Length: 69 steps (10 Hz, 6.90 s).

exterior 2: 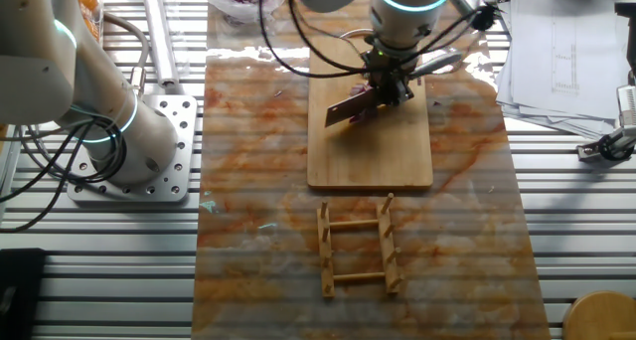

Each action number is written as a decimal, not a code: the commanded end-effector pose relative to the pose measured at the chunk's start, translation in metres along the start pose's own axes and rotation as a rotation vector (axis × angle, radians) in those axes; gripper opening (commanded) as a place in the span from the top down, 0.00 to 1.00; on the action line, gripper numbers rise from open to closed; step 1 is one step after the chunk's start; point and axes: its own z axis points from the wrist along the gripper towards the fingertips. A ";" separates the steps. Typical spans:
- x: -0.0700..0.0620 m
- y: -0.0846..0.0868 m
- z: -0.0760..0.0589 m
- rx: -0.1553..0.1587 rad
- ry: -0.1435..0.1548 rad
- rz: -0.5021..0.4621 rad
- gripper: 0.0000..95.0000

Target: Chop the onions

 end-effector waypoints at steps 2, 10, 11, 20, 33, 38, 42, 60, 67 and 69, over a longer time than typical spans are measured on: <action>0.000 -0.004 0.017 0.016 -0.019 0.005 1.00; -0.011 -0.010 -0.004 0.016 -0.023 -0.002 1.00; -0.011 -0.011 -0.002 0.019 -0.021 0.001 1.00; -0.013 -0.015 -0.003 -0.040 0.067 0.014 1.00; -0.019 -0.021 0.006 0.030 -0.084 0.000 1.00; -0.019 -0.019 -0.003 0.004 -0.067 0.008 1.00; -0.019 -0.016 -0.026 -0.015 -0.067 0.011 1.00; -0.001 -0.004 -0.020 0.003 -0.053 0.286 1.00; -0.001 -0.002 0.001 -0.014 -0.072 0.310 1.00; -0.001 -0.003 0.005 -0.020 -0.074 0.308 1.00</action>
